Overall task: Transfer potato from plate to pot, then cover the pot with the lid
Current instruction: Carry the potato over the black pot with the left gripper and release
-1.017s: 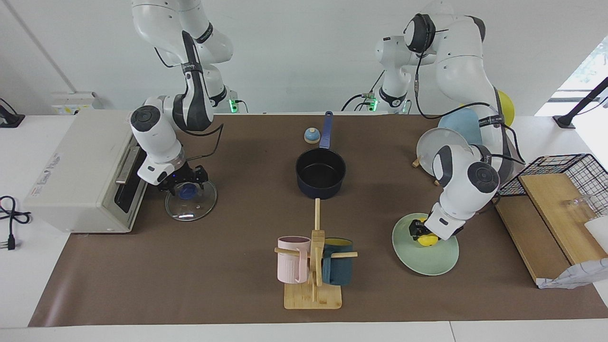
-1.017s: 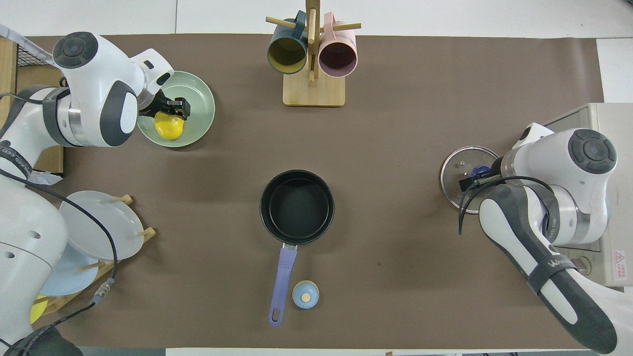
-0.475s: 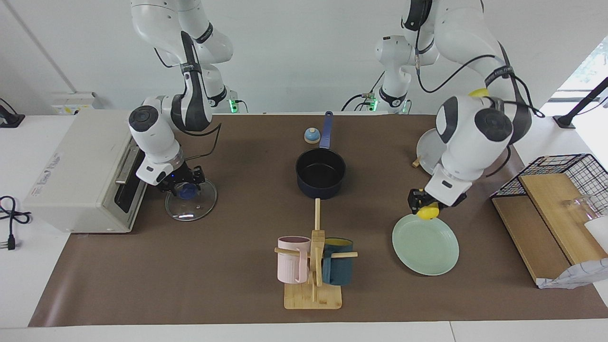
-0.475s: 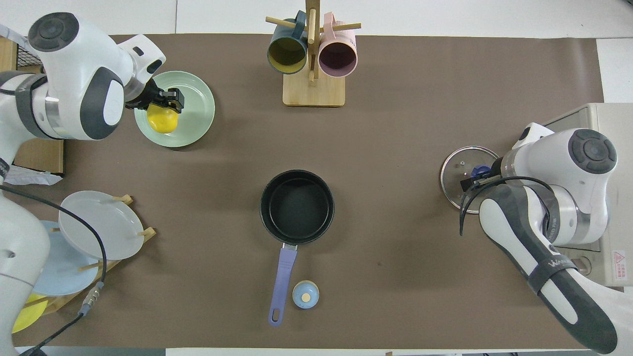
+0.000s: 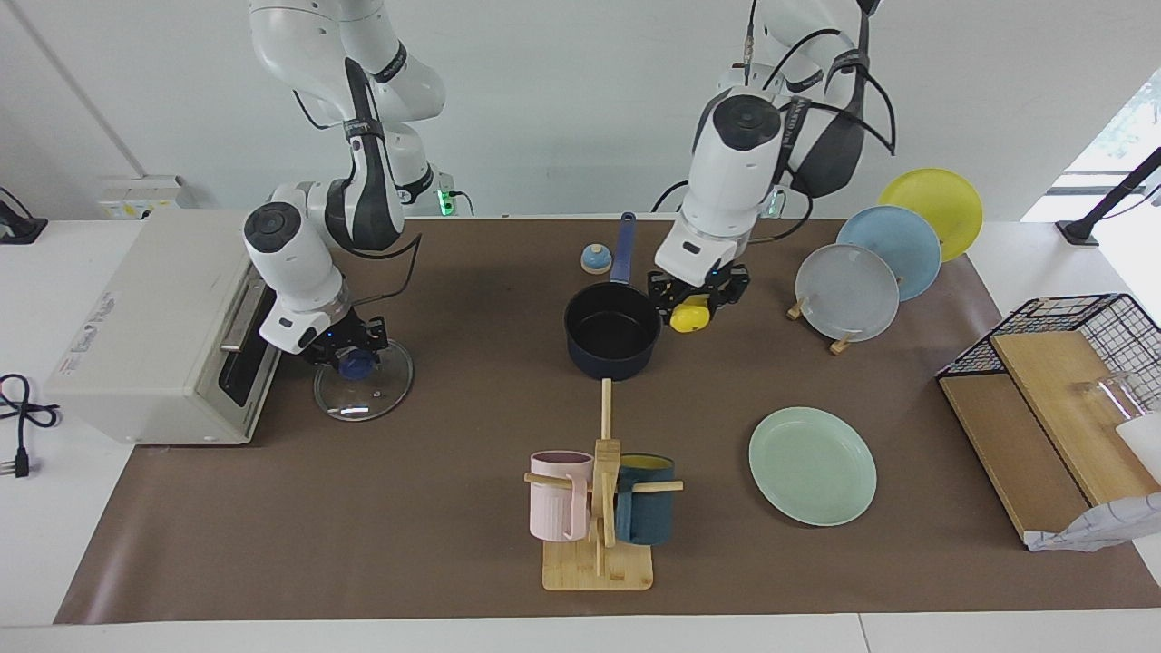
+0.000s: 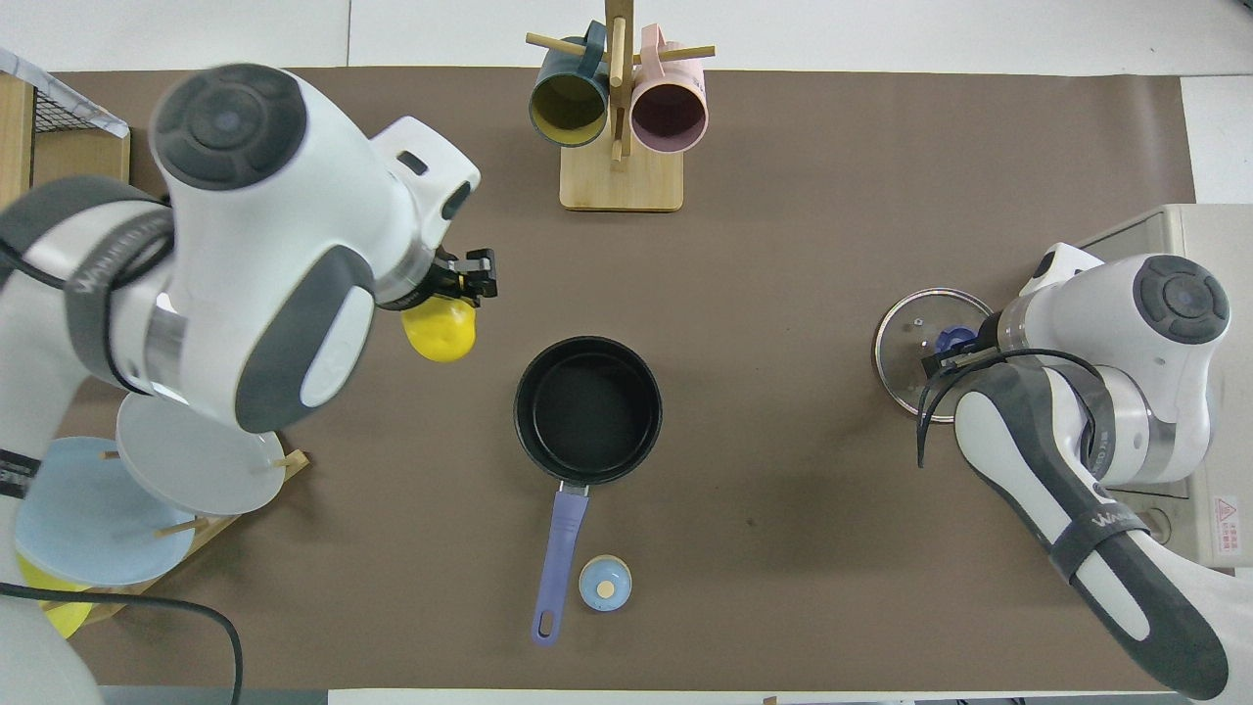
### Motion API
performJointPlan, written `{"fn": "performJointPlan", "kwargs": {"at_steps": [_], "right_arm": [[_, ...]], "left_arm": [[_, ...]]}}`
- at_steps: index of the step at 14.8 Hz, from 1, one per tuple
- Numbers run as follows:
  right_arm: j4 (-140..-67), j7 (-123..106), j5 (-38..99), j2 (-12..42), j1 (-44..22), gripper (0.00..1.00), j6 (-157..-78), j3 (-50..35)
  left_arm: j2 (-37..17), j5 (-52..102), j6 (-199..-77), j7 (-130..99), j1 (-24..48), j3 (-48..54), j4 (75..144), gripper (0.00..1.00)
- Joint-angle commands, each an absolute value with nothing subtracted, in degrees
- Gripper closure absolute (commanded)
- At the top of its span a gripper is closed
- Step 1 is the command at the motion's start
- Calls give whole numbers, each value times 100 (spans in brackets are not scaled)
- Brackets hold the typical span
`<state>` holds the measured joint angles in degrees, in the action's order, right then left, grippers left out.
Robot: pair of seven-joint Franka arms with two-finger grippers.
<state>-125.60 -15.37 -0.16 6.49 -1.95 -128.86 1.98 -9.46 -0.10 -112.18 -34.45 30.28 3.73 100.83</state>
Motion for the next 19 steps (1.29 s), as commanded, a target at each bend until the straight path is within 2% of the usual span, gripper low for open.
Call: {"fn": "performJointPlan", "kwargs": {"at_steps": [1,2,5,7,13,19], "right_arm": [[-11684,-1749,105,589,-220,93,-11904,141],[-11307,-1749,105,545,-263,100,-11448,115],[-10093,-1696,106,519,-325,100,-9997,-17],[-9783,-1670,106,431,-325,100,-9547,-131],[-9879,-1249,97,316,-615,100,-9457,-211],[-9905,-1248,105,308,-580,100,-9466,-211]], "left_arm": [[-807,9,-12118,-3805,3444,255,10950,100],[-843,9,-12364,-3806,3532,255,11160,100],[-870,9,-13033,-3814,3770,246,11732,100],[-949,0,-13087,-3841,3840,246,11830,100],[-1327,-62,-13403,-4052,4113,220,11874,100],[-1485,-272,-13674,-4324,4280,220,12014,100]]}}
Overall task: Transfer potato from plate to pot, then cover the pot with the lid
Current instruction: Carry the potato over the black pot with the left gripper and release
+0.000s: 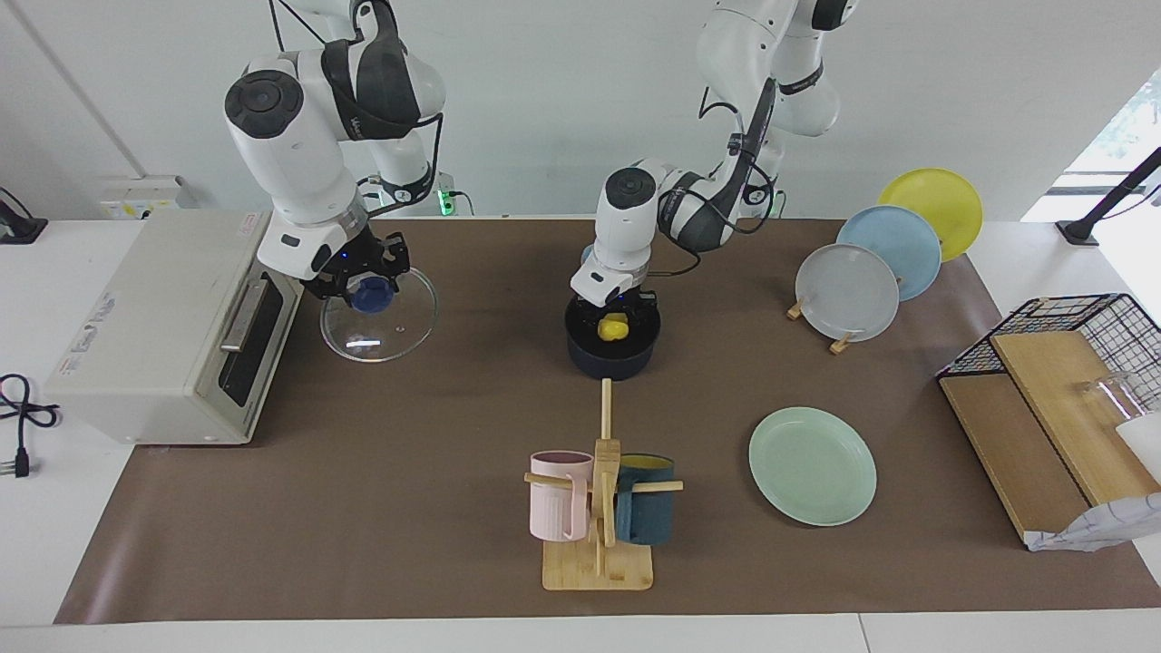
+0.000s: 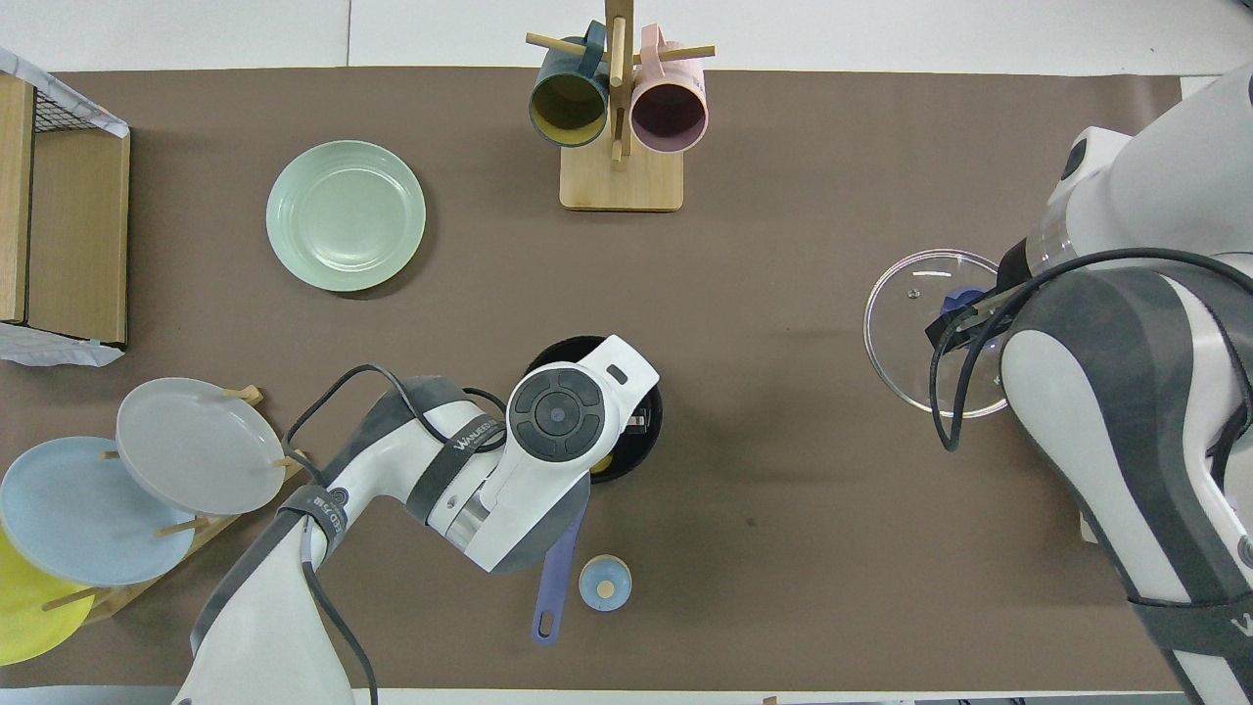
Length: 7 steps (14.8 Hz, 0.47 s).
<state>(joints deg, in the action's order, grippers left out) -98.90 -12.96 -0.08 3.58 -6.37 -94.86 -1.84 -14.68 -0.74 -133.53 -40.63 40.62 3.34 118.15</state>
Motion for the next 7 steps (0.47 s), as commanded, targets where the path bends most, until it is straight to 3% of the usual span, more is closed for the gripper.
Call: {"fn": "performJointPlan", "kwargs": {"at_steps": [1,3,4,5,6,7], "right_arm": [[-9914,-1248,105,308,-580,100,-9466,-211],[-9914,-1248,97,308,-589,100,-9466,-211],[-9914,-1248,97,308,-589,100,-9466,-211],[-9914,-1248,97,308,-589,100,-9457,-211],[-9914,-1248,97,308,-589,100,-9448,-211],[-9914,-1231,105,308,-589,100,-9457,-211]], "left_arm": [[-1485,-307,-13771,-4324,4289,220,12084,100],[-1477,-378,-13773,-4298,4289,220,12103,100],[-1477,-395,-13772,-4272,4280,220,12103,84],[-1477,-396,-13729,-4254,4263,220,12085,12],[-1459,-396,-13676,-4219,4219,220,12033,0],[-1381,-396,-13476,-4149,4193,194,11928,0]]}}
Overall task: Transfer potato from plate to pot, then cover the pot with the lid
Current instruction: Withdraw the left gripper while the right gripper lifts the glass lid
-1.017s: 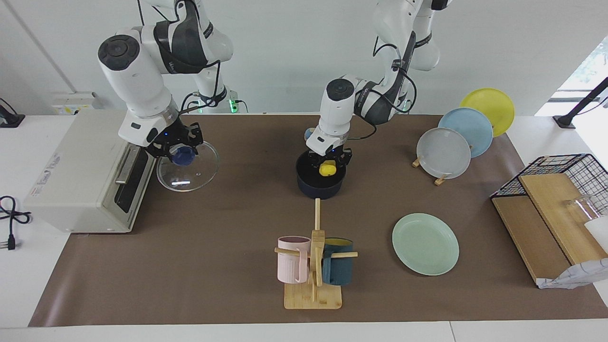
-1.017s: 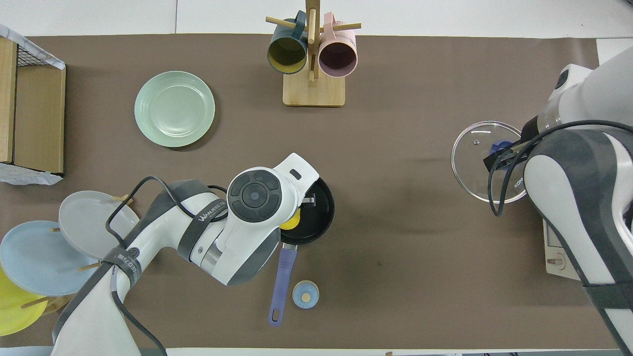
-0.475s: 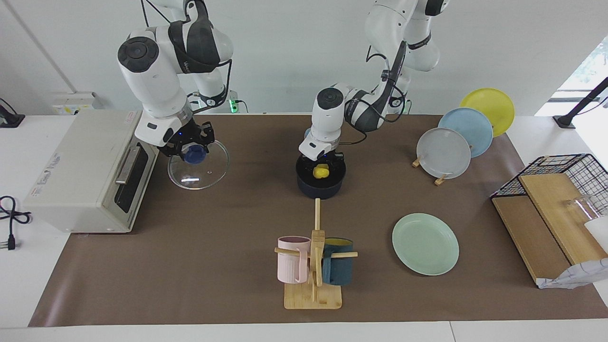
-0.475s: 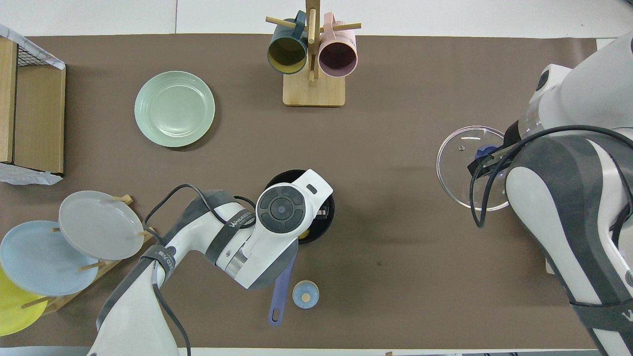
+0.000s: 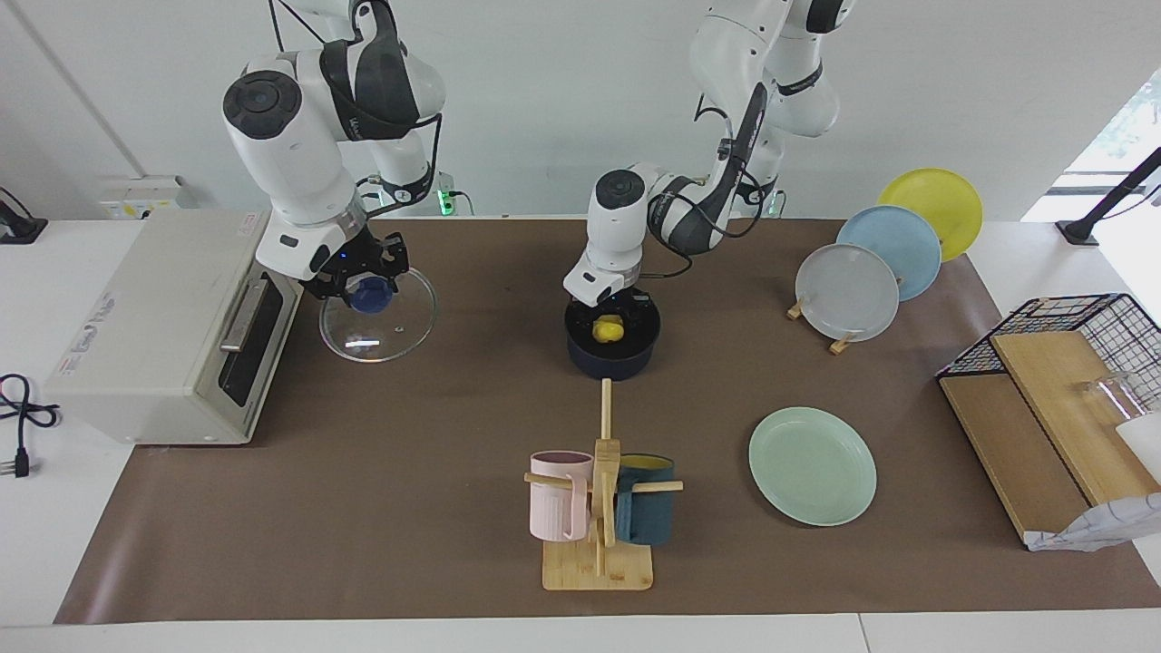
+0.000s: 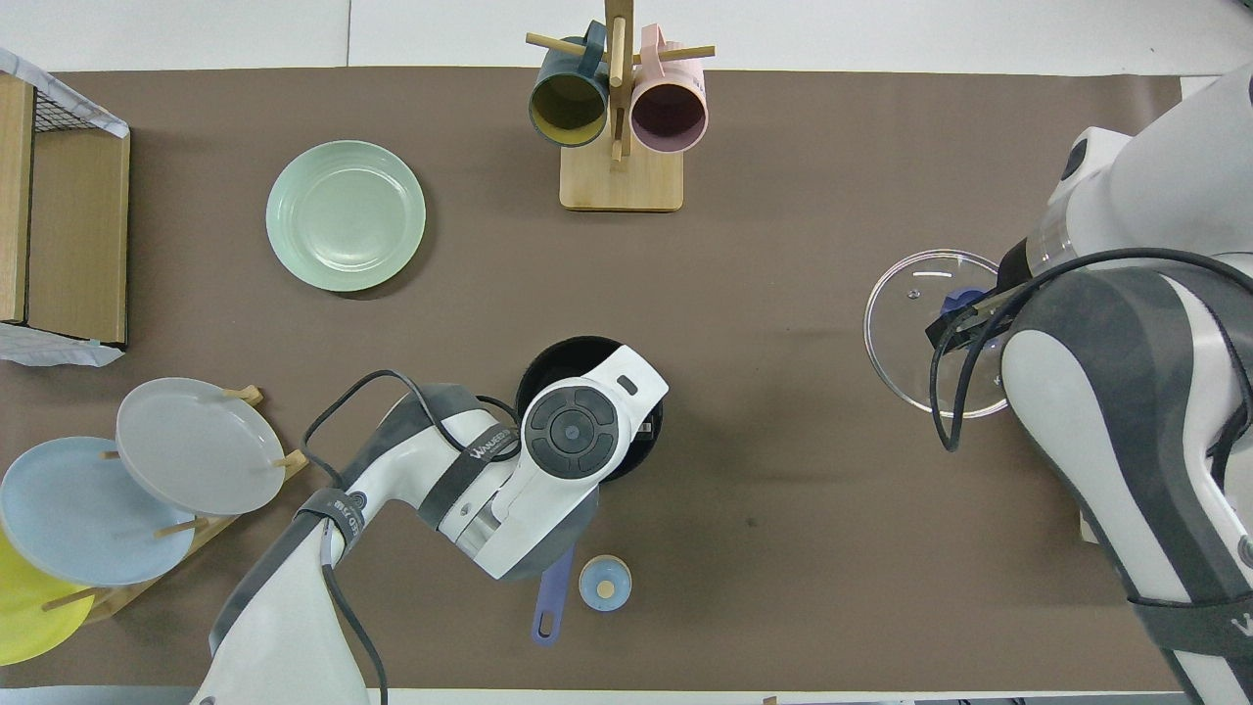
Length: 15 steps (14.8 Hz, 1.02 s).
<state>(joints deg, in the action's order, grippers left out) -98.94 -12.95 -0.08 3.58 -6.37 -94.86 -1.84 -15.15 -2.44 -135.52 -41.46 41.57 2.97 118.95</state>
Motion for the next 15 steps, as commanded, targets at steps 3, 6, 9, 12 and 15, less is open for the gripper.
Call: {"fn": "performJointPlan", "kwargs": {"at_steps": [3,6,9,12,15], "right_arm": [[-9923,-1116,105,308,-606,100,-9501,-211],[-9923,-1090,105,308,-659,100,-9545,-211],[-9941,-408,140,360,-1289,100,-9974,-263],[-9835,1129,535,675,-2423,100,-10484,-272],[-9659,2019,519,1124,-3196,100,-11028,-272]], "left_arm": [[-1038,-326,-12195,-3807,3754,228,11226,0],[-687,34,-11139,-3368,3359,229,10549,0],[-178,246,-10303,-2762,2683,202,10047,0],[324,246,-9705,-1526,1657,158,9932,0],[466,237,-9475,-154,689,158,9940,0]]}}
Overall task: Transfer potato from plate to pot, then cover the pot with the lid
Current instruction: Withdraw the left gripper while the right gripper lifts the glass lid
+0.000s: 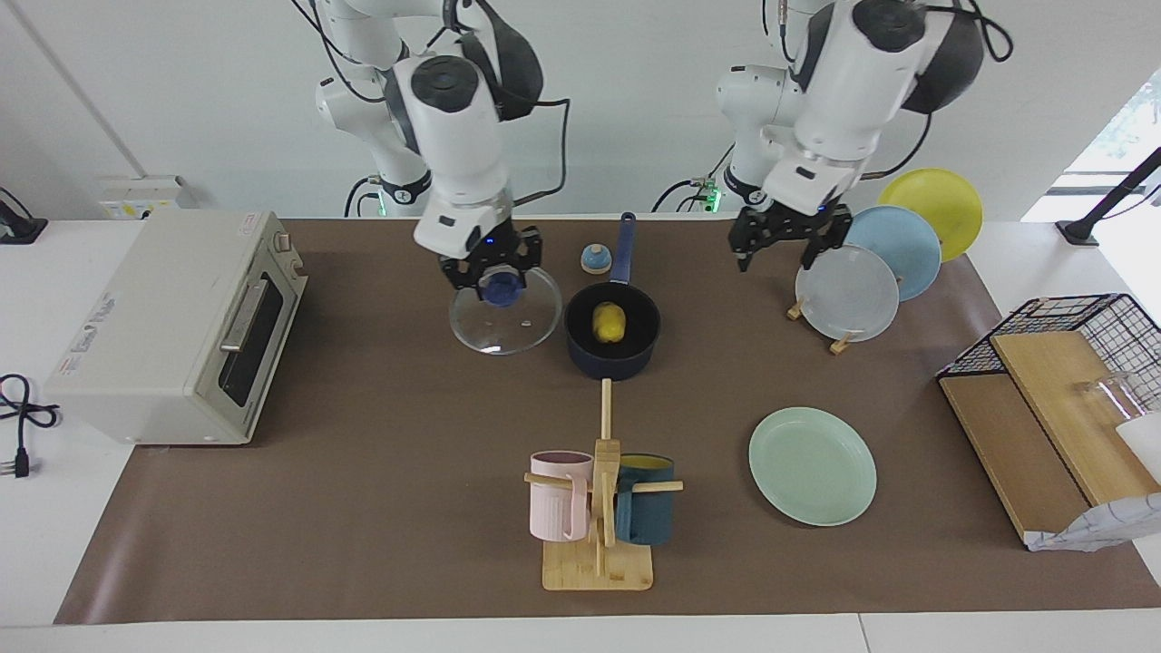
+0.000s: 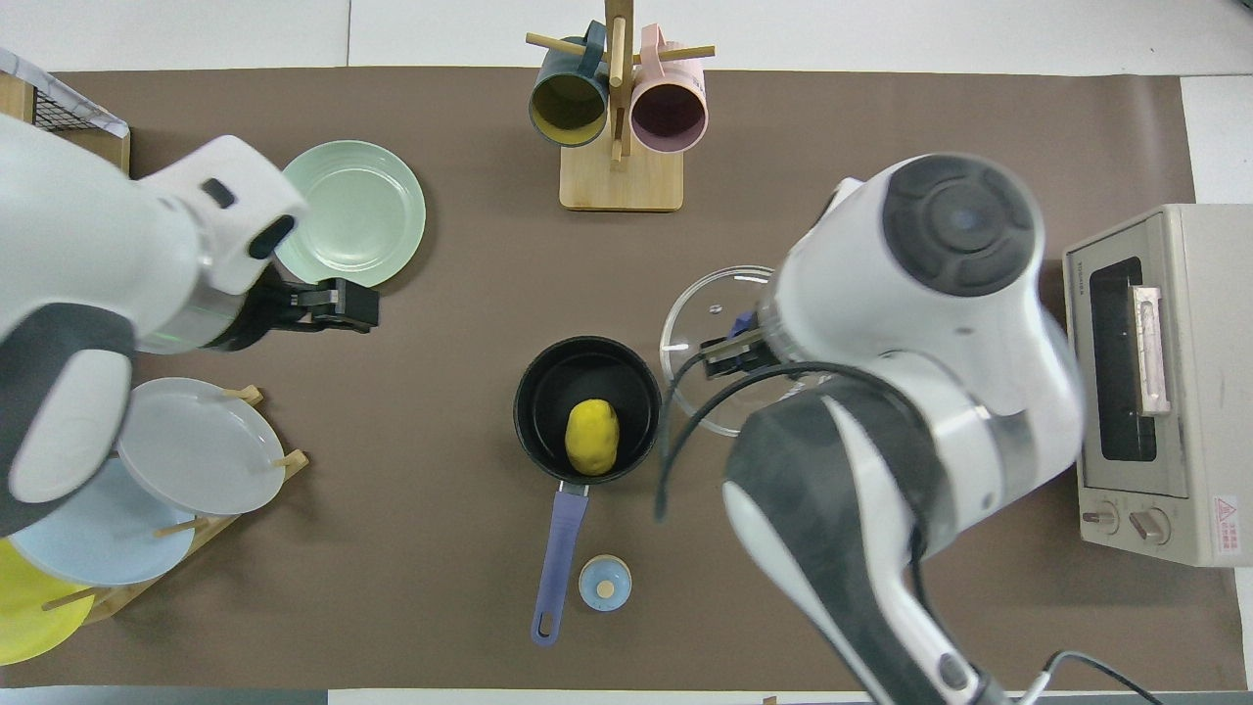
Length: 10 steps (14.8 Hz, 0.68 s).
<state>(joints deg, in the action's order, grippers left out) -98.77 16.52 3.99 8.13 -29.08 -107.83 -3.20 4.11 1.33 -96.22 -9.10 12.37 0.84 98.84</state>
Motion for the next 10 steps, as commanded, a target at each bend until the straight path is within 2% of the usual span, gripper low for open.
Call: {"fn": "performJointPlan", "kwargs": {"at_steps": [1,5,10], "right_arm": [[-9659,2256,466,1134,-3434,100,-11065,-272],[-9712,2672,448,1432,-3814,100,-11495,-272],[-9808,2672,396,1608,-3938,100,-11531,-272]], "left_arm": [[466,237,-9483,103,477,158,9949,0],[431,176,-9493,220,237,149,9906,0],[80,26,-8843,176,386,62,8896,0]]}}
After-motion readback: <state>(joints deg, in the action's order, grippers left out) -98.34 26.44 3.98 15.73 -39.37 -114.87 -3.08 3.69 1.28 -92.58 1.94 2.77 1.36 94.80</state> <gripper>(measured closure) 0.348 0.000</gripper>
